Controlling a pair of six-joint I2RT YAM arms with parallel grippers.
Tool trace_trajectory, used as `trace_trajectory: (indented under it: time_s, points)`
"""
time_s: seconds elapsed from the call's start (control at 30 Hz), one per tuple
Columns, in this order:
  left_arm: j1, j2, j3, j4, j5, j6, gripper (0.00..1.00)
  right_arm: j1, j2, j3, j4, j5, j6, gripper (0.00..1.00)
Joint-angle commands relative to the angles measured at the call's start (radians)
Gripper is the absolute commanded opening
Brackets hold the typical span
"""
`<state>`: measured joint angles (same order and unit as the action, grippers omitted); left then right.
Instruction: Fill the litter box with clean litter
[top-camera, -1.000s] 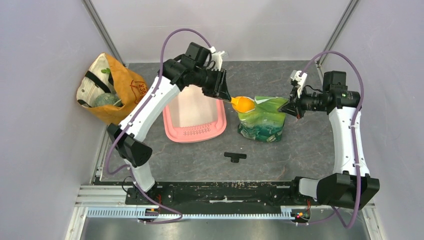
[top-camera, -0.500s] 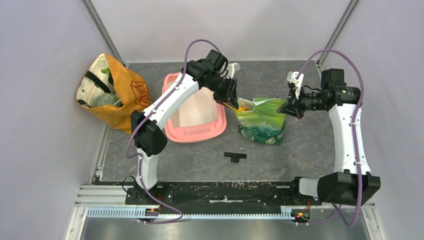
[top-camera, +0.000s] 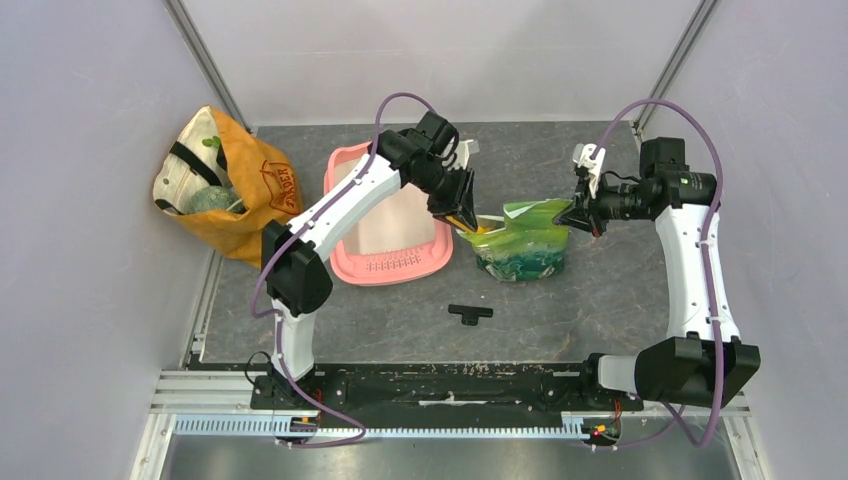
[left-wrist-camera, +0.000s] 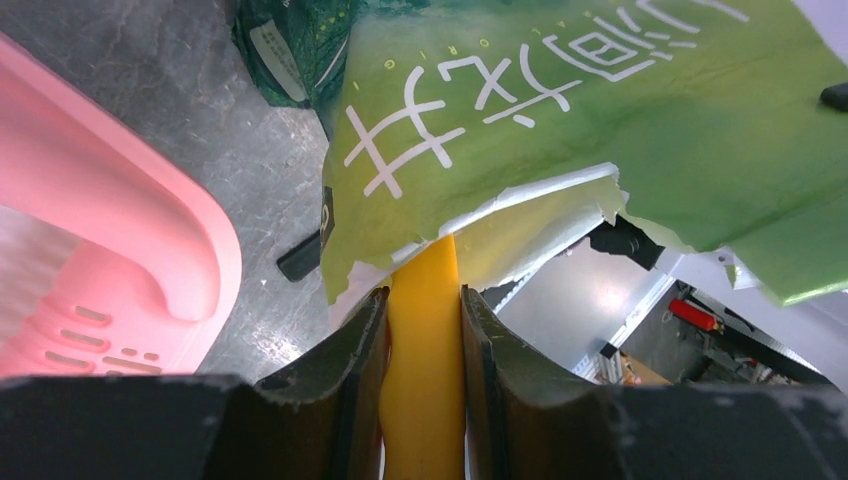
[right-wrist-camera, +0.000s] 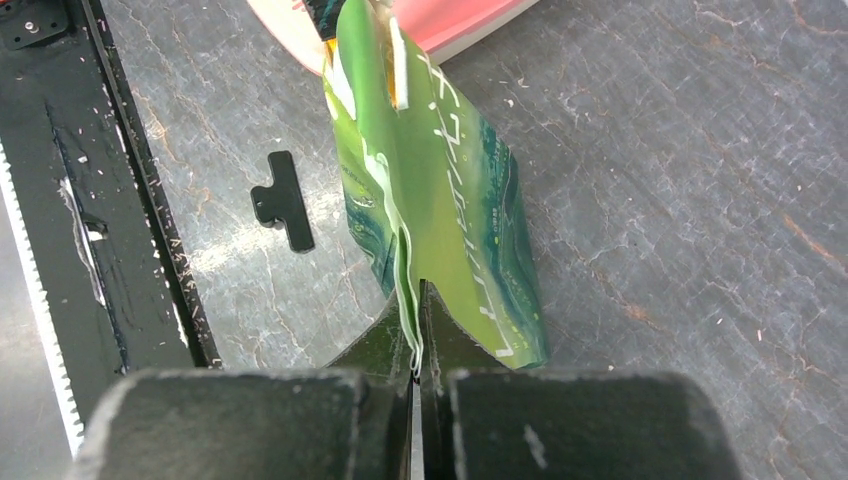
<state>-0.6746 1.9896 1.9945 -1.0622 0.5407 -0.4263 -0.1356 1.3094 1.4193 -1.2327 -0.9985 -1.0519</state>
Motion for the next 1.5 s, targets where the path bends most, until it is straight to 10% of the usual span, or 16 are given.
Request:
trace_trajectory:
  time_s: [0.0, 0.23, 0.57, 0.67, 0.83, 1.47]
  points:
    - [-0.002, 0.026, 0.069, -0.013, -0.086, -0.031, 0.02, -0.001, -0.04, -0.005, 0.045, -0.068, -0.038, 0.0]
    - [0.004, 0.04, 0.052, -0.019, -0.072, -0.027, 0.02, -0.01, -0.018, -0.075, 0.053, -0.046, -0.074, 0.53]
    - [0.024, 0.037, 0.032, -0.015, -0.055, -0.015, 0.02, -0.103, 0.006, -0.231, 0.154, -0.098, -0.189, 0.76]
    - [0.024, 0.028, 0.032, -0.009, -0.068, -0.015, 0.02, -0.099, 0.031, -0.269, 0.291, -0.145, -0.098, 0.69]
    - [0.024, 0.011, 0.035, -0.018, -0.1, 0.003, 0.02, -0.084, 0.073, -0.218, 0.309, -0.218, 0.019, 0.0]
    - [0.023, 0.169, 0.217, -0.162, -0.141, 0.1, 0.02, 0.033, 0.087, 0.098, -0.049, -0.122, -0.079, 0.0]
